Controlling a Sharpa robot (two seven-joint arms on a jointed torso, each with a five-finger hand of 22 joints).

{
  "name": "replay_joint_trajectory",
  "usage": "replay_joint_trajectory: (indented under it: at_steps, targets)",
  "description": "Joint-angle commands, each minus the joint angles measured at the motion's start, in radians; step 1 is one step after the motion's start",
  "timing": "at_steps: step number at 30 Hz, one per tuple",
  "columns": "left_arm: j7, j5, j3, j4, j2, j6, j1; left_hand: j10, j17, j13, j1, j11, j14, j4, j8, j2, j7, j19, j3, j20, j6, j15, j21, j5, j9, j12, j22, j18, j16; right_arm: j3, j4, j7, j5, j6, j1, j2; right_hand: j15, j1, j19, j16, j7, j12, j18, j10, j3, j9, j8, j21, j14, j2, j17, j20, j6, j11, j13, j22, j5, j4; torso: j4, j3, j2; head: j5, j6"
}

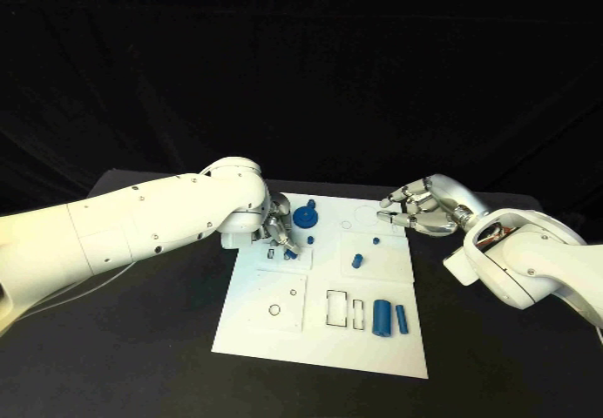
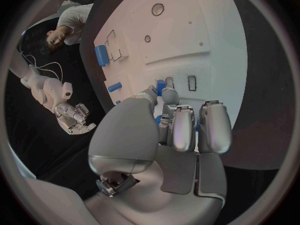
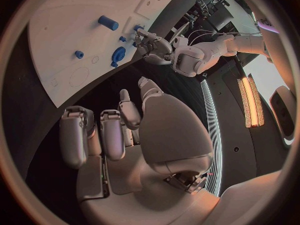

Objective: Assemble the parts on the task board

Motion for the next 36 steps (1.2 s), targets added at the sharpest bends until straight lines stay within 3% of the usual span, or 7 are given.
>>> replay_joint_trajectory:
  at_steps: [1, 4, 5, 6, 12, 23, 36]
  targets:
    - [0.017, 0.06, 0.0, 0.01, -0.013, -0.053, 0.0, 0.018, 0.01, 0.006, -0.043, -0.002, 0.04, -0.188, 0.017, -0.042, 0.003, -0.004, 0.265, 0.005, -0.003, -0.002, 0.006, 0.003, 0.037, 0.008, 0.003, -0.019, 0.0, 0.0, -0.001, 0.008, -0.006, -0.004, -0.001, 0.0, -0.005, -0.002, -0.006, -0.003, -0.001, -0.004, 0.007, -0.003, -0.004, 0.002, 0.007, -0.003, 0.064, 0.009, 0.085, -0.003, -0.007, -0.004, 0.001, 0.141, 0.004, -0.002, 0.0008, 0.0002, -0.001, 0.001, 0.0]
    - [0.02, 0.094, 0.001, 0.021, -0.029, -0.094, 0.0, 0.035, 0.011, 0.023, -0.092, -0.005, 0.041, -0.214, 0.033, -0.071, 0.003, -0.002, 0.346, 0.004, -0.003, -0.002, 0.009, 0.007, 0.054, 0.026, 0.008, -0.02, 0.0, 0.0, -0.002, 0.008, -0.005, -0.006, -0.001, -0.001, -0.005, -0.002, -0.006, -0.003, -0.001, -0.004, 0.007, -0.003, -0.004, 0.002, 0.007, -0.003, 0.064, 0.009, 0.085, -0.003, -0.007, -0.004, 0.001, 0.141, 0.004, -0.002, 0.0016, 0.0006, 0.0, 0.001, -0.001]
    - [0.02, 0.104, 0.001, 0.025, -0.035, -0.108, 0.0, 0.038, 0.012, 0.027, -0.109, -0.003, 0.041, -0.22, 0.041, -0.081, 0.006, -0.002, 0.371, 0.003, -0.001, -0.001, 0.01, 0.076, 0.061, 0.03, 0.01, -0.02, 0.0, 0.0, -0.002, 0.008, -0.005, -0.006, -0.001, -0.002, -0.005, -0.002, -0.006, -0.003, -0.001, -0.004, 0.007, -0.003, -0.004, 0.002, 0.007, -0.003, 0.064, 0.009, 0.085, -0.003, -0.007, -0.004, 0.001, 0.141, 0.004, -0.002, 0.0017, 0.0008, 0.0, 0.001, -0.001]
    - [0.02, 0.111, 0.001, 0.03, -0.041, -0.121, 0.0, 0.043, 0.012, 0.033, -0.123, -0.004, 0.041, -0.227, 0.047, -0.088, 0.007, -0.001, 0.394, 0.003, 0.0, -0.001, 0.011, 0.103, 0.068, 0.036, 0.011, -0.02, 0.0, 0.0, -0.003, 0.008, -0.005, -0.006, -0.001, -0.002, -0.005, -0.002, -0.006, -0.003, -0.001, -0.004, 0.007, -0.003, -0.004, 0.002, 0.007, -0.003, 0.064, 0.009, 0.085, -0.003, -0.007, -0.004, 0.001, 0.141, 0.004, -0.002, 0.0013, 0.0007, 0.0, 0.002, -0.001]
    - [0.017, 0.144, 0.001, 0.057, -0.073, -0.204, -0.003, 0.065, 0.015, 0.063, -0.169, -0.009, 0.042, -0.256, 0.068, -0.108, 0.003, 0.001, 0.455, 0.0, 0.001, -0.004, 0.014, 0.137, 0.089, 0.066, 0.018, -0.021, 0.0, 0.0, -0.004, 0.009, -0.003, -0.007, -0.001, -0.003, -0.005, -0.003, -0.006, -0.003, -0.001, -0.005, 0.008, -0.003, -0.004, 0.002, 0.007, -0.004, 0.064, 0.009, 0.085, -0.003, -0.007, -0.004, 0.0, 0.14, 0.004, -0.002, 0.0023, 0.0005, 0.0, 0.003, -0.002]
    - [0.006, 0.126, 0.001, 0.083, -0.103, -0.275, -0.025, 0.08, 0.015, 0.088, -0.19, -0.012, 0.042, -0.267, 0.077, -0.116, 0.0, 0.004, 0.477, -0.003, 0.003, -0.007, 0.019, 0.151, 0.099, 0.091, 0.027, -0.022, 0.0, 0.0, -0.003, 0.009, -0.002, -0.008, -0.001, -0.006, -0.005, -0.003, -0.007, -0.004, -0.001, -0.005, 0.008, -0.004, -0.004, 0.002, 0.007, -0.005, 0.063, 0.009, 0.084, -0.003, -0.007, -0.004, -0.001, 0.14, 0.004, -0.001, 0.0051, 0.0015, -0.001, 0.007, -0.006]
    - [0.013, 0.004, 0.001, 0.106, -0.103, -0.309, -0.058, 0.088, 0.016, 0.102, -0.201, -0.014, 0.042, -0.273, 0.084, -0.12, -0.002, 0.01, 0.489, -0.005, 0.005, -0.009, 0.026, 0.157, 0.105, 0.105, 0.039, -0.025, 0.0, 0.0, -0.003, 0.009, 0.0, -0.006, -0.001, -0.007, -0.005, -0.006, -0.007, -0.005, -0.001, -0.006, 0.008, -0.005, -0.005, 0.002, 0.007, -0.006, 0.063, 0.009, 0.082, -0.003, -0.008, -0.004, -0.002, 0.139, 0.005, 0.0, 0.0007, 0.0001, 0.0, 0.014, -0.011]
